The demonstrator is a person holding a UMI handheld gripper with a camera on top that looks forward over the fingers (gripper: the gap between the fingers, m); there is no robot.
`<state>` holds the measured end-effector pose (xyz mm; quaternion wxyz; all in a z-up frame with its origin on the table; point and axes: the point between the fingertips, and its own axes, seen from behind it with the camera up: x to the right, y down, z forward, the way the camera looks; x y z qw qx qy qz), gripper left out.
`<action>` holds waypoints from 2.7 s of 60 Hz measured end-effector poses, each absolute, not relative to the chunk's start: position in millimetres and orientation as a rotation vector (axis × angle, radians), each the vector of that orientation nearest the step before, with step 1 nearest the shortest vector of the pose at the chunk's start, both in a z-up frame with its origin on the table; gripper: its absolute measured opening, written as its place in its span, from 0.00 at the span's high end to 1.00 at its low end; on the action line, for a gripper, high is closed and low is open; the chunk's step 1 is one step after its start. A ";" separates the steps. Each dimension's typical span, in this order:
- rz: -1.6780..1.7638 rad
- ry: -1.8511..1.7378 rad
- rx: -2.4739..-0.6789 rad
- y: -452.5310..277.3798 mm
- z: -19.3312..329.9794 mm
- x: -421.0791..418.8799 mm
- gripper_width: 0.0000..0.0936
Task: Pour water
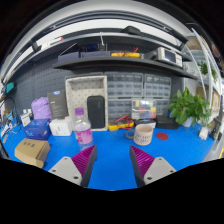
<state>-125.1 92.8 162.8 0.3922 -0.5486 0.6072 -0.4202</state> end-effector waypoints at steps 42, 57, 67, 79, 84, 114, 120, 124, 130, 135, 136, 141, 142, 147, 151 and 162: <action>-1.054 1.496 -1.475 195.9 100.0 -1.7 0.29; -1.068 1.441 -1.457 192.0 90.2 38.6 0.31; -1.080 1.403 -1.406 189.3 94.9 47.7 0.50; -1.020 1.363 -1.356 186.7 96.6 45.5 0.60; -0.976 1.359 -1.345 184.0 97.0 44.3 0.60; -0.179 1.588 -0.809 121.1 145.4 88.7 0.61; -0.005 1.642 -0.579 96.0 158.5 99.3 0.61; 0.093 1.665 -0.441 81.7 164.3 104.3 0.60; 0.221 1.682 -0.269 64.9 168.8 111.0 0.60; 0.321 1.698 -0.140 55.2 170.7 113.8 0.61; 0.341 1.696 -0.112 53.8 171.3 115.0 0.61; 0.447 1.692 0.016 48.5 172.9 118.0 0.61; 0.462 1.691 0.038 47.4 173.1 119.6 0.60; 0.529 1.693 0.126 43.1 169.6 121.9 0.61; 0.566 1.697 0.185 39.0 166.3 123.1 0.60; 0.569 1.722 0.144 41.2 160.0 121.3 0.61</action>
